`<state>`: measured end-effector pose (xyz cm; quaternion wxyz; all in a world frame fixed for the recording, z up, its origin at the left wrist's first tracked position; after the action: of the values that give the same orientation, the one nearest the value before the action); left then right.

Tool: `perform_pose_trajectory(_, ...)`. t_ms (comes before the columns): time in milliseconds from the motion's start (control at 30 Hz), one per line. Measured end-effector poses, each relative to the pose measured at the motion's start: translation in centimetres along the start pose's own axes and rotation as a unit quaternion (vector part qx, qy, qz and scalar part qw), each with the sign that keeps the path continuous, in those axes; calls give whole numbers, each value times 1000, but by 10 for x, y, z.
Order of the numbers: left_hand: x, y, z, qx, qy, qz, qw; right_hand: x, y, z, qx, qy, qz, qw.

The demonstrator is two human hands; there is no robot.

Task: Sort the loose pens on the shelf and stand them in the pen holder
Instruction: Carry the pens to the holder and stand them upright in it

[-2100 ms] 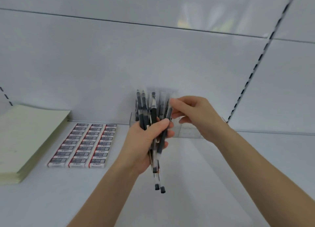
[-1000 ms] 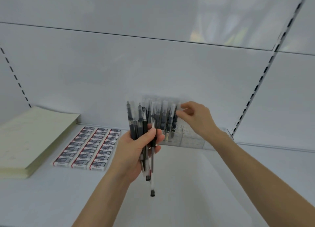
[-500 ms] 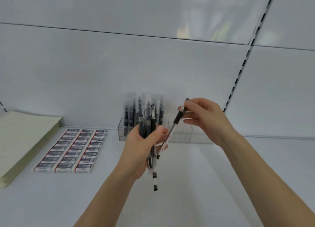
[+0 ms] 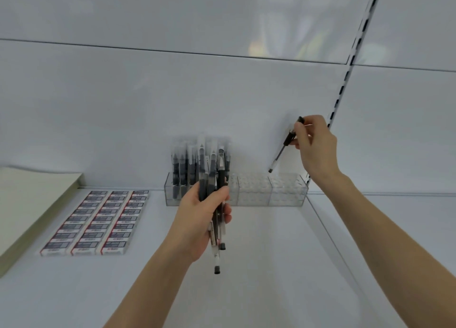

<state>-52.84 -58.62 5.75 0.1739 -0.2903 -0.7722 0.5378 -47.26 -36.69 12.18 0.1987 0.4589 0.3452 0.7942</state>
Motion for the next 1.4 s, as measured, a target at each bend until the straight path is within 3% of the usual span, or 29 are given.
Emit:
perform_pose_trajectory(400,-5,2,-3,11,1,-16,1000,4,-3,-8,-43,45,5,998)
perform_pose_trajectory(633,-10,3,-2,11,2,-15,1000,-10,-23,-25,-71,133,-61,987)
perform_pose_trajectory(800,-14,3,-2,3,0,-14,1000,-17,-19,-18,-110,124,-75,983)
perform_pose_trajectory(933,-15,4,-6,0,5,-10,1000,-46,4,-10,13,86,-71,994)
perform_pose_trajectory(1067,-16,7,-15,1,22,-5,1000,-72,33,-13,130,205,-106,964)
perform_pose_trajectory(1167,-16,9,-20,-4,36,-5,999,-77,42,-12,159,244,-101,951)
perform_pose_trajectory(1300,-14,10,-20,-6,33,-7,999,-63,32,-5,225,194,-147,943)
perform_pose_trajectory(1400,-12,10,-16,-2,24,-2,1000,-41,15,9,255,78,-183,946)
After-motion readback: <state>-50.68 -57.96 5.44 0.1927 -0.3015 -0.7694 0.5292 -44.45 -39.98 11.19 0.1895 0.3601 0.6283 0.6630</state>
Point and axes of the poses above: each hand's wrist, its own x-axis towards the middle knuckle, its own z-axis out of the back of the hand, y = z × x, the point moved 3 cm from there along x, towards the middle knuckle, and after that the axes turned 2 degrees about y, right-handed, at the moved point
